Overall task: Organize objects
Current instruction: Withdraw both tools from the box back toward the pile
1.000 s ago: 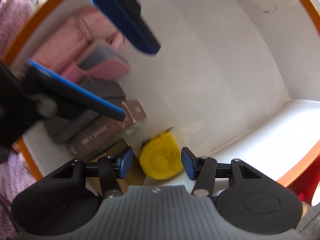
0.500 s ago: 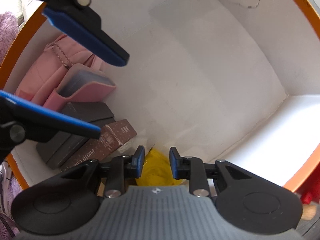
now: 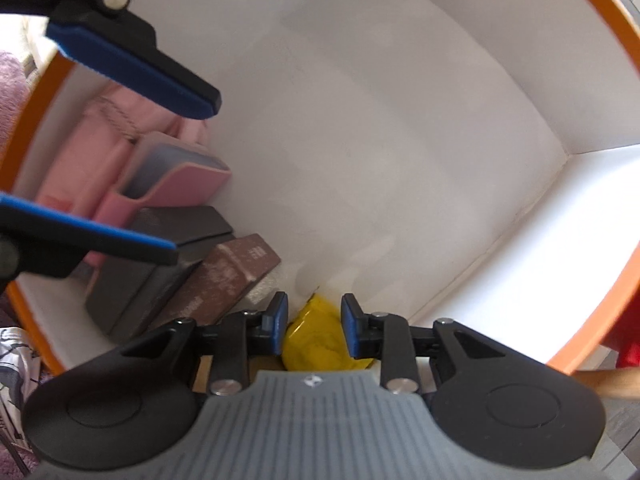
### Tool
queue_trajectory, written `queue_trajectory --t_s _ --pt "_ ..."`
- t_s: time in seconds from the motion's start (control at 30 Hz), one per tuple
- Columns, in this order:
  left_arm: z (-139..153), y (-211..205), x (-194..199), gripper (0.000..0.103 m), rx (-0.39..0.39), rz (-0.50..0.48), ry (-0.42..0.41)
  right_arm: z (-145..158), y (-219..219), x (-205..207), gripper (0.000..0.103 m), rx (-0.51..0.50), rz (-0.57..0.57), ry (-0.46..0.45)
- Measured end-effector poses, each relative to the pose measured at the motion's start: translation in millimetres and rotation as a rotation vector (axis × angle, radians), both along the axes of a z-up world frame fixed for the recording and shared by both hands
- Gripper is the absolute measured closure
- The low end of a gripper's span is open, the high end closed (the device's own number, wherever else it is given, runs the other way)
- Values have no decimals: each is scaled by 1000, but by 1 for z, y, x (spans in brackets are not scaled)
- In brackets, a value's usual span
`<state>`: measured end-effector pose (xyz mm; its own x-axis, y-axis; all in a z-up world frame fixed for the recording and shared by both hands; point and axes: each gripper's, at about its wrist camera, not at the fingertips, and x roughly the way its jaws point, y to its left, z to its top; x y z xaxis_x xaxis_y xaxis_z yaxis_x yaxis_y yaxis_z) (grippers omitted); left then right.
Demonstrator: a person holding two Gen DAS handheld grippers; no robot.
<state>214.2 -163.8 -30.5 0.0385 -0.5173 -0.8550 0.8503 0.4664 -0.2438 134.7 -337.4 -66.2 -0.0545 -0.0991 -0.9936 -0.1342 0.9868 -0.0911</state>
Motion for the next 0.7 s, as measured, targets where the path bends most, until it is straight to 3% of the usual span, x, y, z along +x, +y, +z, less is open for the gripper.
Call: queue_trajectory --t_s 0.17,0.47,0.5,0.53,0.7 --pt "25 23 -21 57 -35 41 -50 35 17 -12 72 -50 31 -91" --pt "61 113 -62 63 -47 205 -141 101 83 -35 72 -52 132 -391" --pt "62 110 -53 64 -42 222 -147 110 63 -10 72 -40 155 -410" --pt "64 120 -58 64 -37 240 -152 112 85 11 72 -34 182 -427" --pt "69 152 -57 65 -8 295 -159 113 148 17 72 -24 314 -435"
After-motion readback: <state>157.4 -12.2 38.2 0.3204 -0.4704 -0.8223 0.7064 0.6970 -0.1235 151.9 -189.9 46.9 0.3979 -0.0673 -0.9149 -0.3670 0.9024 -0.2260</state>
